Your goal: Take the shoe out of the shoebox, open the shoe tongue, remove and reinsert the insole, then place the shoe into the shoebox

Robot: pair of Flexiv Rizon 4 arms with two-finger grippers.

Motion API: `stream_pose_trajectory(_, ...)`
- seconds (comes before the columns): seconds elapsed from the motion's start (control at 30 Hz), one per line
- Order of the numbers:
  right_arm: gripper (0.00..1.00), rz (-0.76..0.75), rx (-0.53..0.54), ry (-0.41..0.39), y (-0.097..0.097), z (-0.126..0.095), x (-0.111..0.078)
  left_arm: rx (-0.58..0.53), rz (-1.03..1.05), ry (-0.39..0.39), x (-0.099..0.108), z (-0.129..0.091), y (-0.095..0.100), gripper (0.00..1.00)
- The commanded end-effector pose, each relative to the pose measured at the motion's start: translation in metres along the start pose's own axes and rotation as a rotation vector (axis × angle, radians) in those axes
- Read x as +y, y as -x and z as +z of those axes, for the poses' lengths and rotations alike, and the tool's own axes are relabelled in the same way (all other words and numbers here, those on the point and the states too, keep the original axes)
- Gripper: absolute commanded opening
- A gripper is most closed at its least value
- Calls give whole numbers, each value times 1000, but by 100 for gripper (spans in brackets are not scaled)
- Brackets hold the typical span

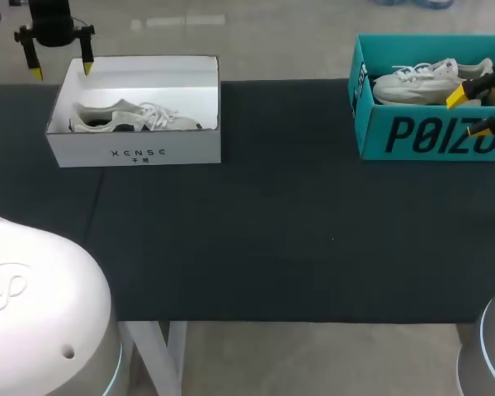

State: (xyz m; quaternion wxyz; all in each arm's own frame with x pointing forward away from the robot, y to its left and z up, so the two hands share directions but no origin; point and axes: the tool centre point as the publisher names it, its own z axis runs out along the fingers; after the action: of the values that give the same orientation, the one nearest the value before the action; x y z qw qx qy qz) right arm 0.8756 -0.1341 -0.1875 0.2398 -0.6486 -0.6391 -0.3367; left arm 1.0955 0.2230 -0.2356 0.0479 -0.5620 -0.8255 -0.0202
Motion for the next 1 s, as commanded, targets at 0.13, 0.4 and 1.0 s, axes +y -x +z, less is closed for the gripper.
stream_pose_trajectory(0.13, 100, -67, -100, -48, 13, -23, 57, -24, -91, -113, 5, -17, 2, 100)
stream_pose_trajectory(0.4, 100, -111, -395, 36, 34, -32, 124, -24, -91, -113, 5, -17, 2, 100)
stream_pose_trajectory(1.0, 100, -49, -478, 52, 44, -32, 131, 452, -789, -135, 36, -22, 42, 100)
